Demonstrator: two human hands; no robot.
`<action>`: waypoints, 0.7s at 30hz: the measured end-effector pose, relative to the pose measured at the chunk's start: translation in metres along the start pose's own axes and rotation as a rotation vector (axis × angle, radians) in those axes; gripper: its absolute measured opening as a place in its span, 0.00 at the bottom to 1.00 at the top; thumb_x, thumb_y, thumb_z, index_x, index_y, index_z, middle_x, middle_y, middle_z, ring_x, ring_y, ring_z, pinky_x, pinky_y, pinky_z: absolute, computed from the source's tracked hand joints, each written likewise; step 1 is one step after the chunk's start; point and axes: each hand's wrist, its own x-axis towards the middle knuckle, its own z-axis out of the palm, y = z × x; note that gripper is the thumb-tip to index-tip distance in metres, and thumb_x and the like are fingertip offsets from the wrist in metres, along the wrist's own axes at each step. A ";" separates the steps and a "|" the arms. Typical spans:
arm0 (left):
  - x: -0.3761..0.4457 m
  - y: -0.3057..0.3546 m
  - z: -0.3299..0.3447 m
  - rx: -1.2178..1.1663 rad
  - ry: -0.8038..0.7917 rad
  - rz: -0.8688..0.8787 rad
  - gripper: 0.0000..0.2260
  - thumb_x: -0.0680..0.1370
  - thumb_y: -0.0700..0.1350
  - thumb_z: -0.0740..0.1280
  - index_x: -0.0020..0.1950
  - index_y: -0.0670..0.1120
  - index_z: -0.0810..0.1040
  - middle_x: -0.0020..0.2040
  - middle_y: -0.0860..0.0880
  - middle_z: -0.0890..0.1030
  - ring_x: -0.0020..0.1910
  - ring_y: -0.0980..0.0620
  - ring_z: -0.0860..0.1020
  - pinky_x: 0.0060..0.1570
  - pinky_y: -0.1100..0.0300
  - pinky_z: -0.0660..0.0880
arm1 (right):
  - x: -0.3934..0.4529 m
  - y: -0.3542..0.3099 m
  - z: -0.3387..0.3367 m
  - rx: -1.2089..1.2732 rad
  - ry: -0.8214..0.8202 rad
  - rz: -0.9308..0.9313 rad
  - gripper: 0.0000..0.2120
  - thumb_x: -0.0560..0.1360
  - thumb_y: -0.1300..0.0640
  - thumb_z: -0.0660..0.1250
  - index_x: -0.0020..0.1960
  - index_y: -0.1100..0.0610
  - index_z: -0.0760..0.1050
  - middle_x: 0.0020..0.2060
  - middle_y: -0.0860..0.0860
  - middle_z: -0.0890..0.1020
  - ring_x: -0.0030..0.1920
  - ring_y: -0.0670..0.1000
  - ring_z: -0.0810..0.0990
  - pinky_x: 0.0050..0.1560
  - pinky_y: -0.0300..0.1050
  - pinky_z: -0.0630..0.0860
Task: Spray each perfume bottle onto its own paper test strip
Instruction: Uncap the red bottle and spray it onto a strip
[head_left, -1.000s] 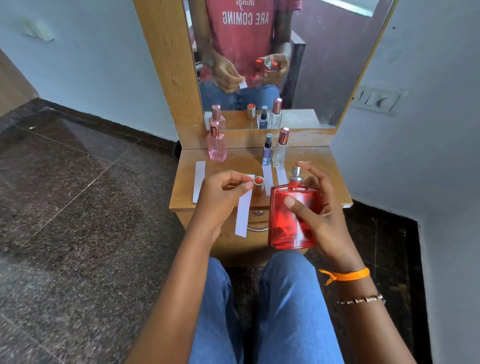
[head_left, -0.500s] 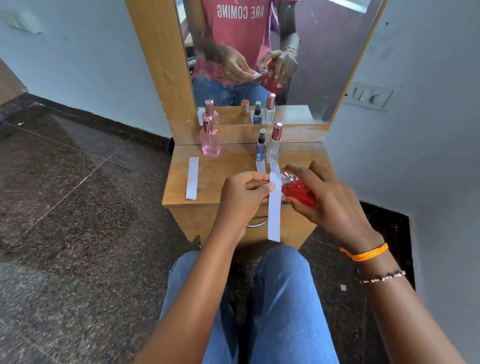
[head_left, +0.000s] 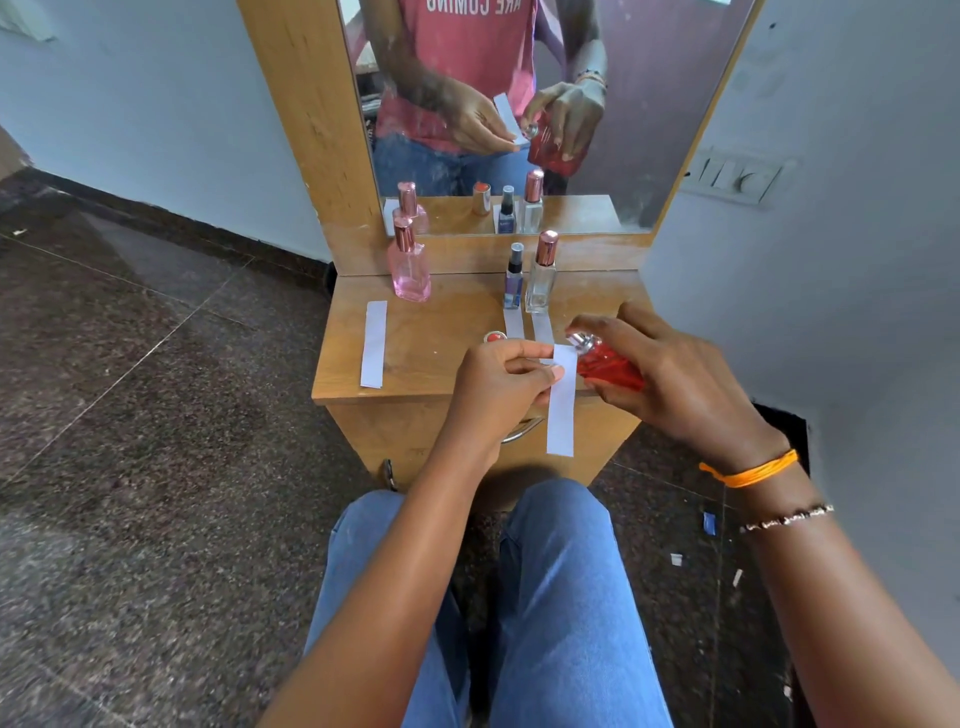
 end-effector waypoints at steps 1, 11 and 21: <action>0.001 0.000 0.001 0.003 0.001 -0.002 0.11 0.72 0.38 0.71 0.54 0.43 0.80 0.42 0.50 0.83 0.35 0.63 0.81 0.32 0.71 0.74 | 0.000 0.001 0.000 -0.006 -0.007 -0.002 0.30 0.70 0.52 0.74 0.68 0.45 0.64 0.51 0.51 0.73 0.42 0.59 0.79 0.32 0.49 0.76; 0.003 0.006 0.004 0.006 0.004 -0.005 0.10 0.72 0.38 0.71 0.53 0.44 0.80 0.43 0.49 0.84 0.39 0.60 0.82 0.35 0.69 0.77 | 0.002 0.010 0.005 0.000 -0.023 -0.019 0.32 0.69 0.53 0.75 0.68 0.45 0.64 0.51 0.50 0.72 0.41 0.56 0.78 0.32 0.40 0.65; 0.007 0.006 0.008 0.120 0.018 0.022 0.11 0.73 0.38 0.70 0.54 0.43 0.79 0.49 0.44 0.84 0.42 0.56 0.82 0.39 0.64 0.80 | -0.010 0.020 0.015 0.145 0.059 0.114 0.29 0.71 0.52 0.73 0.68 0.46 0.65 0.54 0.49 0.73 0.48 0.55 0.77 0.38 0.43 0.73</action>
